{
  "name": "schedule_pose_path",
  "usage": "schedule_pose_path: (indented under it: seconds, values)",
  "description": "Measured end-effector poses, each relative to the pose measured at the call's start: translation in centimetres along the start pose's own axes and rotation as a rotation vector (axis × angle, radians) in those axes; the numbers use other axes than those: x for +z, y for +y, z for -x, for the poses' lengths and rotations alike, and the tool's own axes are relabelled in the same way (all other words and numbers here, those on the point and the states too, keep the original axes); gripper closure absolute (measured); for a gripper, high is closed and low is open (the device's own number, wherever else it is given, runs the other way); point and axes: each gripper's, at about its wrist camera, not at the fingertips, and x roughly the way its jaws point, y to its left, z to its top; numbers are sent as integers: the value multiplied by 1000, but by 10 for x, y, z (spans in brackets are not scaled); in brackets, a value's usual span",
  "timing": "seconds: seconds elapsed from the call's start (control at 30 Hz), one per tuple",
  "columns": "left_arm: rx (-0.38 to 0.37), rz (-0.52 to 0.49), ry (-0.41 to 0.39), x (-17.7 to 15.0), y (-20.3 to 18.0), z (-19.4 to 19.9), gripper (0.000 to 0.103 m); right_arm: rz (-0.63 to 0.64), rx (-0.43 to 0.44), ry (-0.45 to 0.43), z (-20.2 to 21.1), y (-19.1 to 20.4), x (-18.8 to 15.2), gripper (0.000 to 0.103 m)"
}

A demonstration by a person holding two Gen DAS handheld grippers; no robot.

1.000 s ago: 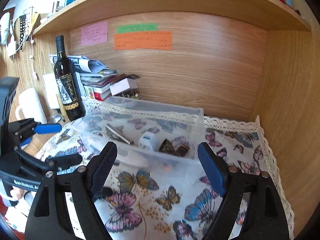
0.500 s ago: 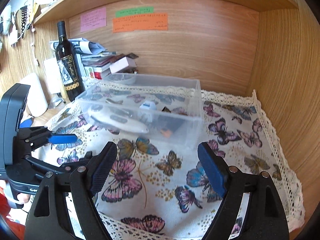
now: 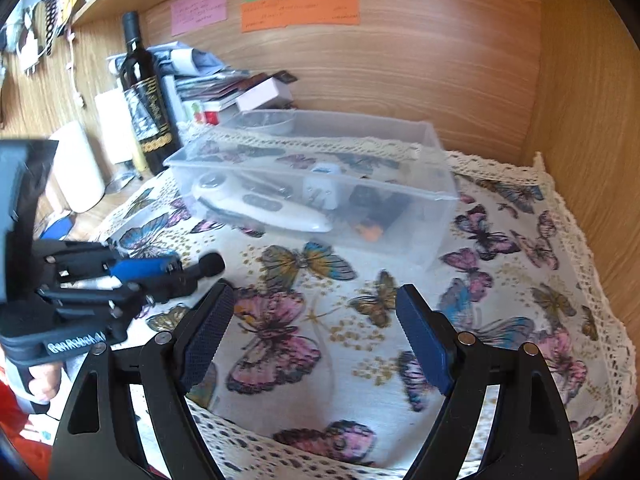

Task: Organize rigid objects
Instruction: 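Grasp a black clip with left tool while right tool grasps another black clip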

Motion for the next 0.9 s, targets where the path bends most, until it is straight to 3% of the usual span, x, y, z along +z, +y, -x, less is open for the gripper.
schedule_pose_path:
  seconds: [0.2, 0.37, 0.57, 0.67, 0.9]
  values:
    - [62, 40, -31, -4, 24, 14, 79, 44, 47, 46, -20, 27, 1, 22]
    - [65, 56, -34, -11, 38, 19, 79, 40, 83, 98, -38, 41, 1, 24]
    - [58, 65, -45, -16, 40, 21, 79, 84, 92, 175, -56, 59, -3, 47]
    - [55, 64, -55, -16, 37, 23, 79, 112, 82, 163, -55, 66, -3, 71]
    - [41, 62, -88, -5, 30, 28, 79, 95, 74, 126, -47, 59, 3, 72]
